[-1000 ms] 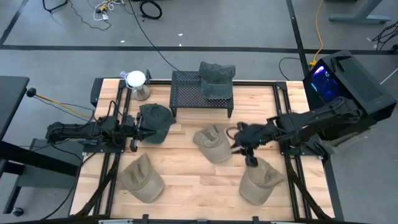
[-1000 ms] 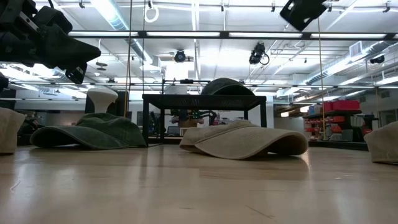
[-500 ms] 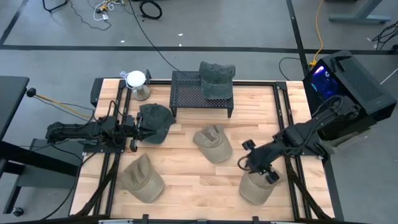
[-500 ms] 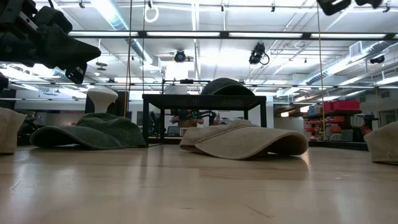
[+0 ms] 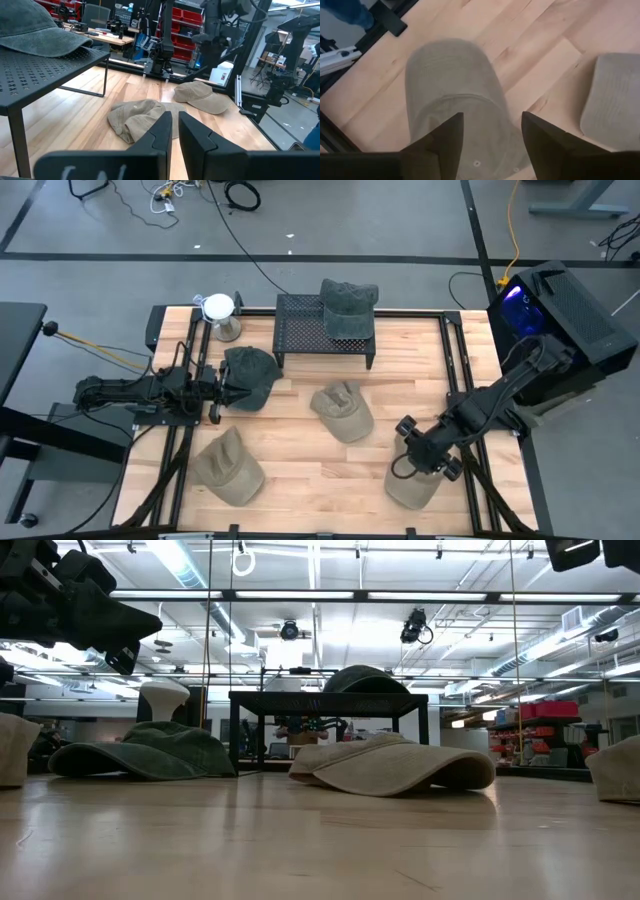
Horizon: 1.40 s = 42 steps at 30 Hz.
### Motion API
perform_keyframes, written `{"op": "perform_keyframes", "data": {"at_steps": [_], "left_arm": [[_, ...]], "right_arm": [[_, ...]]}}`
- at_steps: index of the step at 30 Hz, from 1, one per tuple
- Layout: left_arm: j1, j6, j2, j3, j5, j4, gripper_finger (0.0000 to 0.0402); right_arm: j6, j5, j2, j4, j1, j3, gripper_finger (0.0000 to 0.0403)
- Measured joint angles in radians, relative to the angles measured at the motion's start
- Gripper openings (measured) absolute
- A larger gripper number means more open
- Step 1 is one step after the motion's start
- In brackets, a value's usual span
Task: Pick & Place hat
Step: Move the bottom right brown cap to the right side of the bottom left brown cap
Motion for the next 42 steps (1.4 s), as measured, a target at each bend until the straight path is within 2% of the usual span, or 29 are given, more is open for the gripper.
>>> {"op": "perform_keyframes", "data": {"at_steps": [18,26,29,32,39,42], "left_arm": [[0.0,0.0,0.0,0.0,0.0,0.0,0.0039],[0.0,0.0,0.0,0.0,0.0,0.0,0.0039],[0.0,0.0,0.0,0.0,0.0,0.0,0.0039],[0.0,0.0,0.0,0.0,0.0,0.0,0.0039],[0.0,0.0,0.0,0.0,0.0,0.0,0.0039],[0.0,0.0,0.0,0.0,0.0,0.0,0.0039]], "right_arm": [[0.079,0.006,0.025,-0.074,0.018,0.0,0.0204],[0.092,0.041,0.035,-0.105,0.06,0.0,0.0204],[0.197,0.041,0.035,-0.106,0.056,0.0,0.0204],[0.368,0.032,0.035,-0.124,0.046,0.0,0.0204],[0.84,-0.071,0.035,-0.165,0.037,0.0,0.0204],[0.948,-0.089,0.035,-0.159,0.037,0.0,0.0204]]}}
